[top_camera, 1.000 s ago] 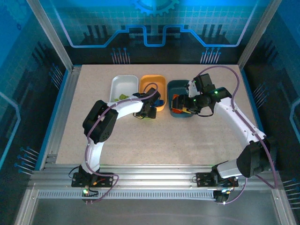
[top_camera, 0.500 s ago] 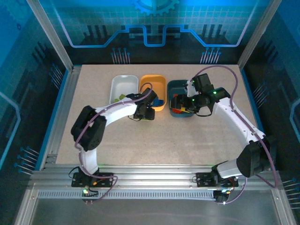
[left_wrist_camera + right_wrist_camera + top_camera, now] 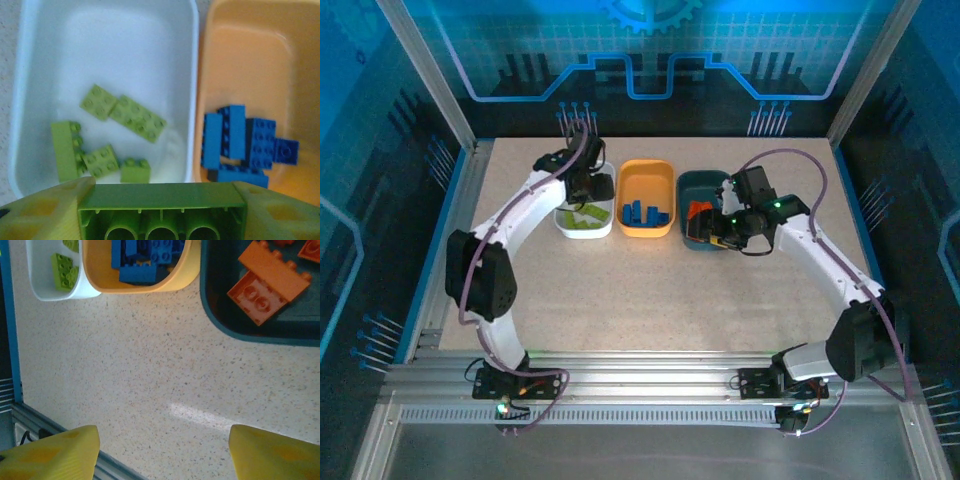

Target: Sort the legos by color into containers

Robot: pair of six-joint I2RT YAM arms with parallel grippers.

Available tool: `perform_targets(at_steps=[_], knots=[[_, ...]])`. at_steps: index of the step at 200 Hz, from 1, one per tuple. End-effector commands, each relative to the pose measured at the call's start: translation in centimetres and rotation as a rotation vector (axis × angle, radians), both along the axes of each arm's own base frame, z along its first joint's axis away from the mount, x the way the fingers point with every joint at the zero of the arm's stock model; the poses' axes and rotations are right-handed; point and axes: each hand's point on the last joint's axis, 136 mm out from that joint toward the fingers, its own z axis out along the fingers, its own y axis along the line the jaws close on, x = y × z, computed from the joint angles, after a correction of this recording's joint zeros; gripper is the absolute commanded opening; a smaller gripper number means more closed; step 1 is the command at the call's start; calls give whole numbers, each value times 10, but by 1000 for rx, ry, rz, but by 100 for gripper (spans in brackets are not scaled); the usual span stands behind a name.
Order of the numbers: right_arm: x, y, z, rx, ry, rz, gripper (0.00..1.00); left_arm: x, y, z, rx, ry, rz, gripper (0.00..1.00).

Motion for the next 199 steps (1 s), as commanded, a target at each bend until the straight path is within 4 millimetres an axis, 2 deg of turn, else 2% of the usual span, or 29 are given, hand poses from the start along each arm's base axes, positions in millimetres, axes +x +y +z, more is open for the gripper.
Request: perform_targets(at_steps=[1,66,100,123,127,164,184,199], knots=[[-1,-14,10,-21,-49,-44,71,12,7,-18,46,64,-41,54],[-3,-52,38,-137,-326,-107,75,48,23,-49,32,105,-6,55],[-7,-61,58,-155,-531,-101,78,55,28,-67,41,128,2,55],[-18,-65,75,-175,-670,-61,80,62,33,-75,37,137,17,57],[-22,-64,67,-187,-671,-37,81,63,34,-76,35,139,20,57],[-50,-80,64,-284,-778,20,84,77,37,-90,25,149,35,65],[-59,-88,64,-303,-815,-3,86,83,36,-99,9,160,42,68],[-63,-93,63,-311,-832,-32,91,85,35,-104,-2,168,47,71]])
